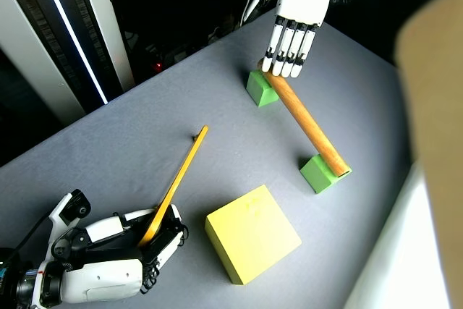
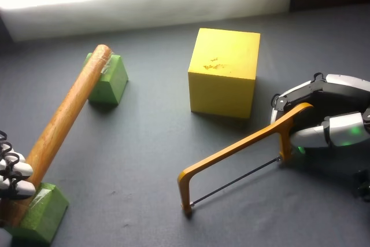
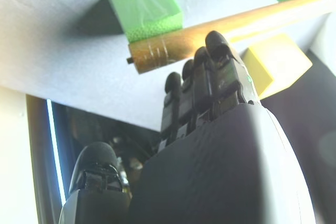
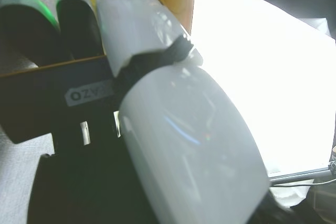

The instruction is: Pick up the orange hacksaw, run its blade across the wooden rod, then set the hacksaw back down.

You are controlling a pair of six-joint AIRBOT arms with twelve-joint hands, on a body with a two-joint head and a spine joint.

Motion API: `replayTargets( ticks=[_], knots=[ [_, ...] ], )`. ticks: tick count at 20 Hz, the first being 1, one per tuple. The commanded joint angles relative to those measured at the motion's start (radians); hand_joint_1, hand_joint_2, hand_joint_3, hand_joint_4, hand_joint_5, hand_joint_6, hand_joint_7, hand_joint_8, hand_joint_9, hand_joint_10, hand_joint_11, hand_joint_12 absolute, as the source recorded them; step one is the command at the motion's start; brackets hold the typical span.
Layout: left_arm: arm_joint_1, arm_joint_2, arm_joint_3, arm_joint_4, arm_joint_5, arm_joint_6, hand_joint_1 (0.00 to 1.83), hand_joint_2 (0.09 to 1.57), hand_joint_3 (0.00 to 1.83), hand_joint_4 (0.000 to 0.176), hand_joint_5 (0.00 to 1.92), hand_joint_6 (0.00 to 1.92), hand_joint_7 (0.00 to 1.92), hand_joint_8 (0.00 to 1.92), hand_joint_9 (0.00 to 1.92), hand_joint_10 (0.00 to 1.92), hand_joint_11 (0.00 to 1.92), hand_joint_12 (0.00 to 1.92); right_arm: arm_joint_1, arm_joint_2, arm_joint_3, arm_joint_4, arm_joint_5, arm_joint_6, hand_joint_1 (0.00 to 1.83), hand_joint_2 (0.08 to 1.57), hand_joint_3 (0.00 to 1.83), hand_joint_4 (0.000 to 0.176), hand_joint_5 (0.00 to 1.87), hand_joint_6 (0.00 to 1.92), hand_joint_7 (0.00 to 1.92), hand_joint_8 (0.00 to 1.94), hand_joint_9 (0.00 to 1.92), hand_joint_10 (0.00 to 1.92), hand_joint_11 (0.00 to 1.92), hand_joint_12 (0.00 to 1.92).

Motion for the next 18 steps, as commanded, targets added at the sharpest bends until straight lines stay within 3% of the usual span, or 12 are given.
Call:
replayTargets(
  ticks=[1,3,6,7,8,12,18],
  knots=[
    [-0.005,0.011,-0.002,-0.051,-0.038,0.006,0.0,1.2,0.0,0.0,0.15,0.0,0.11,0.0,0.11,0.0,0.0,0.45,0.008,0.001,-0.002,0.027,0.087,-0.003,1.38,1.14,0.0,0.0,0.83,0.95,0.89,1.11,0.97,1.33,1.04,1.36],
    [-0.005,0.013,-0.004,-0.054,-0.038,0.007,0.0,1.2,0.0,0.0,0.17,0.01,0.12,0.0,0.12,0.0,0.0,0.47,0.007,0.01,-0.029,0.086,0.097,-0.021,1.37,1.16,0.0,0.0,0.8,0.99,0.85,1.17,0.95,1.36,1.03,1.38],
    [-0.006,0.015,-0.004,-0.058,-0.039,0.007,0.0,1.2,0.0,0.0,0.16,0.0,0.11,0.0,0.11,0.0,0.0,0.47,-0.016,0.049,-0.158,0.337,0.132,-0.216,1.38,1.14,0.0,0.0,0.84,0.93,0.87,1.14,0.96,1.34,1.03,1.38],
    [-0.006,0.015,-0.004,-0.058,-0.039,0.007,0.0,1.2,0.0,0.0,0.15,0.0,0.1,0.0,0.1,0.0,0.0,0.42,-0.018,0.063,-0.206,0.414,0.148,-0.291,1.39,1.11,0.0,0.0,0.94,0.78,0.95,1.05,1.05,1.24,1.04,1.38],
    [-0.006,0.015,-0.004,-0.059,-0.039,0.007,0.0,1.2,0.0,0.0,0.16,0.01,0.12,0.0,0.11,0.0,0.0,0.44,-0.02,0.078,-0.253,0.469,0.162,-0.334,1.38,1.13,0.0,0.0,0.88,0.87,0.89,1.11,0.98,1.32,1.03,1.39],
    [-0.007,0.013,-0.004,-0.059,-0.039,0.008,0.0,1.2,0.0,0.0,0.16,0.0,0.12,0.01,0.11,0.0,0.0,0.44,-0.013,0.124,-0.365,0.536,0.208,-0.437,1.37,1.16,0.0,0.0,0.83,0.94,0.83,1.21,0.93,1.39,1.0,1.4],
    [-0.009,0.012,-0.002,-0.059,-0.039,0.008,0.0,1.21,0.0,0.0,0.13,0.0,0.08,0.0,0.08,0.0,0.0,0.37,-0.056,0.138,-0.563,0.793,0.446,-0.689,1.37,1.16,0.0,0.0,0.81,0.98,0.83,1.22,0.92,1.39,1.0,1.38]
  ],
)
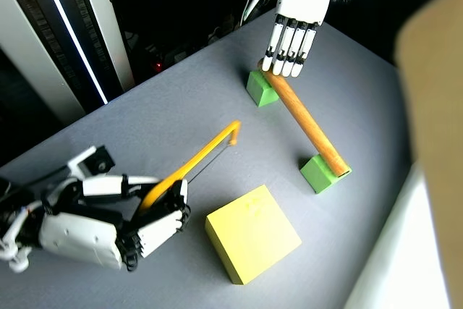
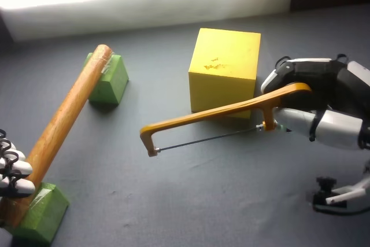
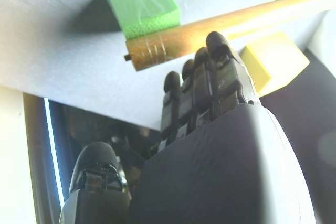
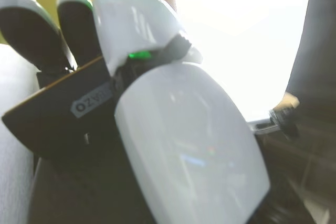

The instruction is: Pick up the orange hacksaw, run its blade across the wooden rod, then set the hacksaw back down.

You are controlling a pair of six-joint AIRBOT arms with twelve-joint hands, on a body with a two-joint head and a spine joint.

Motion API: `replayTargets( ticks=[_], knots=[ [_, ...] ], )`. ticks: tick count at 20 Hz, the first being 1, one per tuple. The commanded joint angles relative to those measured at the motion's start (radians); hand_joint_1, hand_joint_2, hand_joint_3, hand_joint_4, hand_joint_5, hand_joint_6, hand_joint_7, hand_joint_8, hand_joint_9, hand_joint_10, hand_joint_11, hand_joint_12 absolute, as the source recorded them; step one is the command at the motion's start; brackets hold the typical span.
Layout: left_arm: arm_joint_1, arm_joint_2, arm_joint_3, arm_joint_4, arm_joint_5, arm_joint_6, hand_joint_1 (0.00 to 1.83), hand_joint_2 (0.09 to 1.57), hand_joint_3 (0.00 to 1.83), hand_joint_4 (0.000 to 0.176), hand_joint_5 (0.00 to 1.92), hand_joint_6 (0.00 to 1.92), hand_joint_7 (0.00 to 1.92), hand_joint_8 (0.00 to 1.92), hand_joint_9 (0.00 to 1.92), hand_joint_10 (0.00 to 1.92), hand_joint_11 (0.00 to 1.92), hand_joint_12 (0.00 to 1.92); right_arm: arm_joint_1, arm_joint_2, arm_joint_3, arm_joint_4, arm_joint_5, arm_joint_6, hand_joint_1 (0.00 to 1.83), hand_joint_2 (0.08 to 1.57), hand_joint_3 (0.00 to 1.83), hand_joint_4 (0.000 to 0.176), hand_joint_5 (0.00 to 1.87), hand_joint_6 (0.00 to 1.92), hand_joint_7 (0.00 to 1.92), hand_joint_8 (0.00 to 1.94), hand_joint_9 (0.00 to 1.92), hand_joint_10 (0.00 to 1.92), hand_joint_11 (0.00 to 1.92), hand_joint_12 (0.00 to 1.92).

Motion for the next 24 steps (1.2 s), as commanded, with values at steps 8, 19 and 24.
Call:
replayTargets(
  ticks=[8,19,24],
  knots=[
    [-0.009,0.0,0.003,-0.049,-0.037,0.003,0.0,1.2,0.0,0.0,0.14,0.0,0.1,0.0,0.1,0.0,0.0,0.42,0.009,-0.016,-0.119,0.126,0.364,-0.127,1.37,1.17,0.0,0.0,0.81,0.98,0.82,1.23,0.92,1.39,0.99,1.4],
    [-0.01,-0.006,0.011,-0.049,-0.037,0.004,0.0,1.2,0.0,0.0,0.14,0.0,0.09,0.0,0.1,0.0,0.0,0.37,0.131,-0.09,-0.087,0.204,0.303,-0.253,1.37,1.16,0.0,0.0,0.82,0.97,0.83,1.22,0.93,1.39,0.98,1.41],
    [-0.007,-0.007,0.014,-0.049,-0.034,0.004,0.0,1.2,0.0,0.0,0.1,0.0,0.07,0.0,0.08,0.0,0.0,0.33,0.174,-0.129,-0.072,0.268,0.282,-0.334,1.37,1.16,0.0,0.0,0.82,0.97,0.83,1.22,0.92,1.39,0.99,1.4]
  ],
)
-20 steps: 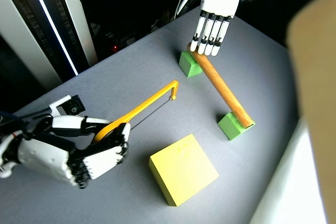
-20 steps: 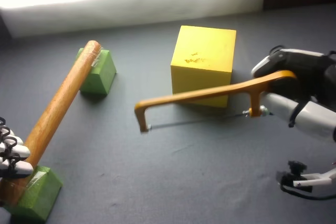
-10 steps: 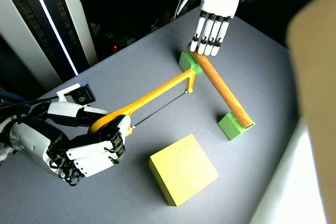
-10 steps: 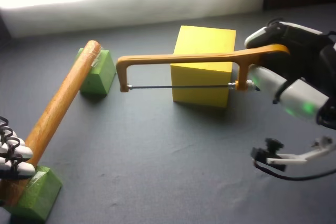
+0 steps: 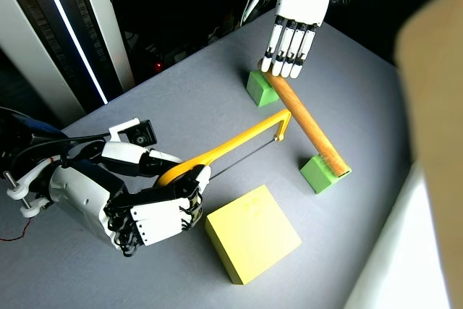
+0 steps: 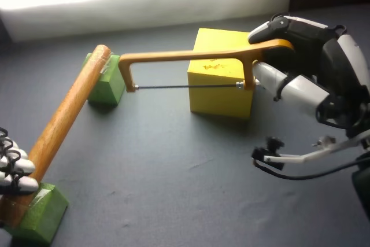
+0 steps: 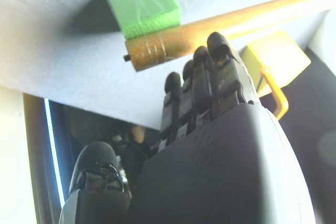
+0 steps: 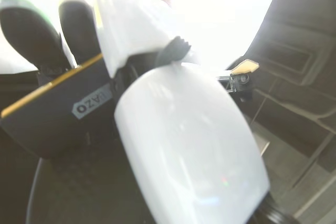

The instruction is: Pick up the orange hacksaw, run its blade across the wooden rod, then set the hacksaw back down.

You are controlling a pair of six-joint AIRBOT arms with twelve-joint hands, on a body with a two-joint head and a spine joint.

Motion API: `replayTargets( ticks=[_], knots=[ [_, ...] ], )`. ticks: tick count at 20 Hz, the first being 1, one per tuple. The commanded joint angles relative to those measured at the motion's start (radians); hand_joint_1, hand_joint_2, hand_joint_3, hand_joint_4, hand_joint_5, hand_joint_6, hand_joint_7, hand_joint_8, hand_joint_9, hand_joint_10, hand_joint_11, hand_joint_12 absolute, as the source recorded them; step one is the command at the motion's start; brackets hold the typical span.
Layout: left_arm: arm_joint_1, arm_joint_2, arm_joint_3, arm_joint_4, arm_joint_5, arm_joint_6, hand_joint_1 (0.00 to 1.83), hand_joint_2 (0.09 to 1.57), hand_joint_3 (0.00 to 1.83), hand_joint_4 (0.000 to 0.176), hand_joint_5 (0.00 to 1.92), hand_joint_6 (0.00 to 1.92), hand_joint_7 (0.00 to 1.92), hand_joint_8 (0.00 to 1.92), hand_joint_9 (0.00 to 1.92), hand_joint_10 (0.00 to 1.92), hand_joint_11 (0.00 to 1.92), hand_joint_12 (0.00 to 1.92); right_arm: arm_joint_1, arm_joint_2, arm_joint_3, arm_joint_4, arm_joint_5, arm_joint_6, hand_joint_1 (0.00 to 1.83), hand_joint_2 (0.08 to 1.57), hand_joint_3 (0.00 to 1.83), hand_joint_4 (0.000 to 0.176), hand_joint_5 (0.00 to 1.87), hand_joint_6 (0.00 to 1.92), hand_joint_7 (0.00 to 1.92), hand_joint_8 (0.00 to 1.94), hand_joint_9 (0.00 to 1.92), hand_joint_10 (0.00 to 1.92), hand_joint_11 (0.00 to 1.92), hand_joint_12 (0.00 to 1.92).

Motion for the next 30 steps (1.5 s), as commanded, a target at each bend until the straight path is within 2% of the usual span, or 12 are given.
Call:
replayTargets(
  ticks=[1,2,5,8,14,16,22,23,26,27,28,30],
  knots=[
    [-0.003,0.002,0.009,-0.045,-0.034,0.001,0.0,1.19,0.0,0.0,0.1,0.0,0.07,0.0,0.09,0.0,0.0,0.36,0.016,-0.006,0.001,-0.056,0.113,0.003,1.37,1.16,0.0,0.0,0.82,0.97,0.83,1.22,0.92,1.39,0.99,1.4],
    [-0.001,0.002,0.009,-0.045,-0.034,0.001,0.0,1.19,0.0,0.0,0.09,0.0,0.06,0.0,0.08,0.0,0.0,0.33,0.021,-0.014,0.003,-0.049,0.102,0.002,1.37,1.16,0.0,0.0,0.83,0.96,0.84,1.2,0.93,1.38,0.99,1.39],
    [0.006,0.001,0.009,-0.045,-0.034,0.002,0.0,1.2,0.0,0.0,0.11,0.01,0.07,0.0,0.09,0.0,0.0,0.42,0.047,-0.024,0.007,-0.049,0.089,-0.03,1.37,1.16,0.0,0.0,0.85,0.92,0.85,1.2,0.91,1.4,0.97,1.43],
    [0.015,-0.001,0.001,-0.045,-0.029,0.007,0.0,1.2,0.0,0.0,0.14,0.01,0.1,0.01,0.12,0.01,0.0,0.39,0.099,-0.021,0.029,-0.045,0.099,-0.075,1.37,1.17,0.0,0.0,0.83,0.95,0.82,1.25,0.89,1.43,0.96,1.44],
    [0.031,-0.017,0.018,-0.045,-0.025,0.015,0.0,1.21,0.0,0.0,0.14,0.0,0.12,0.0,0.13,0.01,0.0,0.42,0.11,-0.044,0.038,-0.038,0.093,-0.099,1.37,1.17,0.0,0.0,0.83,0.94,0.83,1.22,0.89,1.44,0.95,1.47],
    [0.032,-0.017,0.02,-0.045,-0.023,0.015,0.0,1.21,0.0,0.0,0.14,0.0,0.11,0.0,0.14,0.01,0.0,0.48,0.093,-0.057,0.038,-0.043,0.136,-0.087,1.37,1.16,0.0,0.0,0.84,0.92,0.83,1.23,0.9,1.43,0.98,1.44],
    [0.032,-0.019,0.023,-0.045,-0.022,0.015,0.0,1.21,0.0,0.0,0.14,0.0,0.1,0.0,0.13,0.0,0.0,0.45,0.095,-0.073,0.025,-0.015,0.236,-0.074,1.37,1.17,0.0,0.0,0.82,0.95,0.81,1.26,0.88,1.45,0.95,1.46],
    [0.032,-0.019,0.023,-0.045,-0.022,0.015,0.0,1.21,0.0,0.0,0.13,0.0,0.09,0.0,0.13,0.0,0.0,0.44,0.105,-0.087,0.021,0.013,0.265,-0.086,1.38,1.13,0.0,0.0,0.94,0.74,0.91,1.15,0.98,1.38,0.98,1.49],
    [0.032,-0.019,0.023,-0.045,-0.017,0.022,0.0,1.21,0.0,0.0,0.15,0.01,0.11,0.0,0.14,0.01,0.0,0.46,0.138,-0.134,0.019,0.094,0.31,-0.108,1.39,1.11,0.0,0.0,0.99,0.66,0.93,1.11,0.99,1.36,0.97,1.48],
    [0.032,-0.02,0.023,-0.045,-0.016,0.022,0.0,1.21,0.0,0.0,0.15,0.01,0.11,0.01,0.14,0.0,0.0,0.46,0.148,-0.149,0.019,0.096,0.311,-0.116,1.39,1.11,0.0,0.0,0.99,0.67,0.94,1.09,1.0,1.34,0.97,1.47],
    [0.032,-0.02,0.023,-0.045,-0.016,0.022,0.0,1.21,0.0,0.0,0.15,0.0,0.11,0.0,0.14,0.0,0.0,0.46,0.155,-0.159,0.018,0.093,0.306,-0.115,1.37,1.15,0.0,0.0,0.87,0.87,0.85,1.21,0.92,1.41,0.96,1.47],
    [0.03,-0.02,0.023,-0.045,-0.016,0.022,0.0,1.21,0.0,0.0,0.14,0.0,0.11,0.0,0.13,0.0,0.0,0.44,0.173,-0.173,0.017,0.093,0.297,-0.115,1.37,1.16,0.0,0.0,0.84,0.91,0.83,1.23,0.9,1.43,0.97,1.44]
  ],
)
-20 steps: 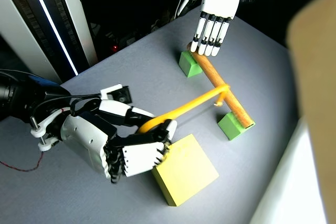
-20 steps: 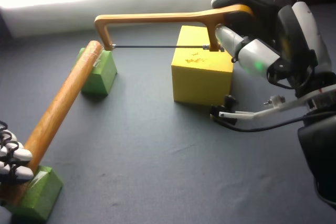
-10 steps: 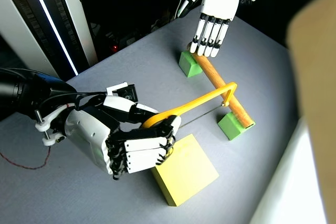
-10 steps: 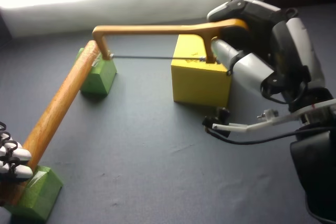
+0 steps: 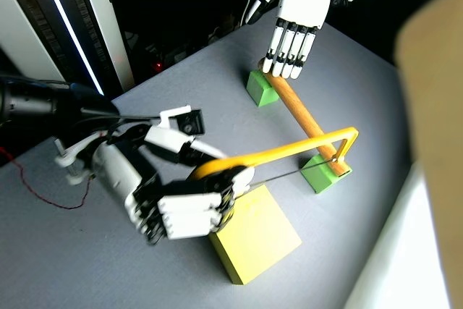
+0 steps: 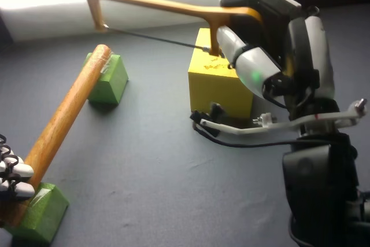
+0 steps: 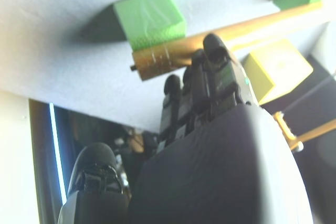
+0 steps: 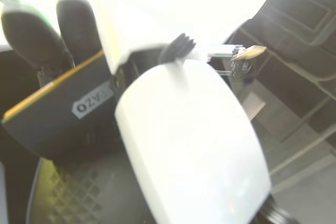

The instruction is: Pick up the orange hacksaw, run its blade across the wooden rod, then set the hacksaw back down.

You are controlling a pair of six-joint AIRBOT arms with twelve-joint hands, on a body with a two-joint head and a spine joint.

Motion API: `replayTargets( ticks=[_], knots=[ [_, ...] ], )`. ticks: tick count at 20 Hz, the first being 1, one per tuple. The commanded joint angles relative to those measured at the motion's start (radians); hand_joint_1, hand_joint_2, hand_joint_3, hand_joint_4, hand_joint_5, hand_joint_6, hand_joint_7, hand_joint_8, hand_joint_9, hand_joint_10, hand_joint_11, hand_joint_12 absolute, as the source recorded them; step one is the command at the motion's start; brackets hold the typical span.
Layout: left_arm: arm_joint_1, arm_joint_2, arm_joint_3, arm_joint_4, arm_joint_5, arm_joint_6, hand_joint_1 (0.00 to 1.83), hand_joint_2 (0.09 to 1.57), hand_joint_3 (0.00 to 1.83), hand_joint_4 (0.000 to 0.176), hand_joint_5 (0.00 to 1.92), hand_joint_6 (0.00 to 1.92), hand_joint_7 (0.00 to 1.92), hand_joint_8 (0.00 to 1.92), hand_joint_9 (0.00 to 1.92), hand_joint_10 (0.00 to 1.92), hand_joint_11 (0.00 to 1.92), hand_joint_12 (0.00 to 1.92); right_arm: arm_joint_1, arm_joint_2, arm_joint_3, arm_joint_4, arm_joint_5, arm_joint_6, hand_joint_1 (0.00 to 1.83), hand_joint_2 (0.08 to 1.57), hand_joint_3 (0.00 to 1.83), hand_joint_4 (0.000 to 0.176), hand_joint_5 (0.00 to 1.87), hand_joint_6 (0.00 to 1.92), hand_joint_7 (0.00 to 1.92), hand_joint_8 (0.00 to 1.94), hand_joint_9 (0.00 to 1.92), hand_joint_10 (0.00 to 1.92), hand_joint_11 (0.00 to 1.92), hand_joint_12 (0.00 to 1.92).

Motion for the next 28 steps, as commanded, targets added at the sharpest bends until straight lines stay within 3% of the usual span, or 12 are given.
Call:
replayTargets(
  ticks=[1,11,12,15,16,17,19,20,21,22,26,28],
  knots=[
    [-0.01,-0.002,0.005,-0.033,-0.017,0.004,0.0,1.21,0.0,0.0,0.14,0.0,0.11,0.0,0.14,0.0,0.0,0.44,0.013,0.003,0.001,-0.094,0.099,0.018,1.37,1.16,0.0,0.0,0.84,0.92,0.84,1.23,0.89,1.44,0.97,1.45],
    [-0.016,-0.007,0.007,-0.033,-0.017,0.004,0.0,1.2,0.0,0.0,0.13,0.0,0.09,0.0,0.13,0.0,0.0,0.45,0.004,-0.027,-0.057,-0.091,0.021,0.018,1.37,1.18,0.0,0.0,0.81,0.95,0.79,1.29,0.87,1.47,0.95,1.46],
    [-0.017,-0.008,0.007,-0.033,-0.017,0.004,0.0,1.2,0.0,0.0,0.15,0.0,0.1,0.0,0.14,0.0,0.0,0.47,0.008,-0.025,-0.057,-0.07,0.013,0.007,1.38,1.14,0.0,0.0,0.9,0.81,0.88,1.19,0.97,1.39,0.97,1.46],
    [-0.016,-0.008,0.008,-0.033,-0.017,-0.009,0.0,1.21,0.0,0.0,0.14,0.0,0.11,0.01,0.13,0.0,0.0,0.43,0.011,-0.014,-0.057,-0.051,-0.001,-0.038,1.37,1.18,0.0,0.0,0.81,0.96,0.8,1.29,0.87,1.46,0.95,1.46],
    [-0.016,-0.009,0.008,-0.033,-0.017,-0.028,0.0,1.21,0.0,0.0,0.11,0.0,0.09,0.0,0.12,0.0,0.0,0.4,0.011,-0.011,-0.057,-0.051,-0.005,-0.063,1.37,1.18,0.0,0.0,0.81,0.95,0.8,1.29,0.86,1.48,0.94,1.46],
    [-0.016,-0.009,0.008,-0.033,-0.017,-0.029,0.0,1.2,0.0,0.0,0.11,0.0,0.08,0.0,0.11,0.0,0.0,0.4,0.012,-0.01,-0.057,-0.05,-0.005,-0.075,1.38,1.14,0.0,0.0,0.92,0.77,0.89,1.18,0.96,1.4,0.96,1.46],
    [-0.017,-0.009,0.009,-0.033,-0.017,-0.023,0.0,1.2,0.0,0.0,0.15,0.01,0.1,0.01,0.13,0.0,0.0,0.43,0.021,-0.014,-0.056,-0.032,0.001,-0.094,1.37,1.17,0.0,0.0,0.82,0.93,0.82,1.26,0.88,1.46,0.94,1.47],
    [-0.017,-0.009,0.01,-0.033,-0.017,-0.01,0.0,1.2,0.0,0.0,0.14,0.0,0.1,0.0,0.12,0.0,0.0,0.42,0.027,-0.017,-0.056,-0.018,0.004,-0.105,1.38,1.14,0.0,0.0,0.88,0.84,0.89,1.18,0.96,1.4,0.94,1.48],
    [-0.017,-0.01,0.011,-0.033,-0.017,0.003,0.0,1.2,0.0,0.0,0.14,0.0,0.1,0.0,0.12,0.0,0.0,0.41,0.037,-0.023,-0.056,0.003,0.004,-0.116,1.37,1.17,0.0,0.0,0.82,0.93,0.84,1.23,0.89,1.45,0.93,1.48],
    [-0.017,-0.01,0.011,-0.033,-0.017,0.008,0.0,1.2,0.0,0.0,0.14,0.0,0.09,0.0,0.12,0.0,0.0,0.43,0.041,-0.027,-0.056,0.017,0.004,-0.12,1.38,1.13,0.0,0.0,0.93,0.76,0.91,1.15,0.97,1.39,0.94,1.48],
    [-0.02,-0.014,0.014,-0.033,-0.017,0.013,0.0,1.21,0.0,0.0,0.13,0.0,0.09,0.0,0.1,0.0,0.0,0.38,0.047,-0.043,-0.061,0.045,-0.005,-0.126,1.36,1.18,0.0,0.0,0.8,0.98,0.79,1.29,0.86,1.49,0.92,1.5],
    [-0.02,-0.015,0.014,-0.033,-0.017,0.013,0.0,1.2,0.0,0.0,0.11,0.0,0.08,0.0,0.1,0.01,0.0,0.37,0.048,-0.046,-0.069,0.045,-0.022,-0.13,1.37,1.18,0.0,0.0,0.8,0.97,0.8,1.28,0.86,1.49,0.94,1.49]
  ],
)
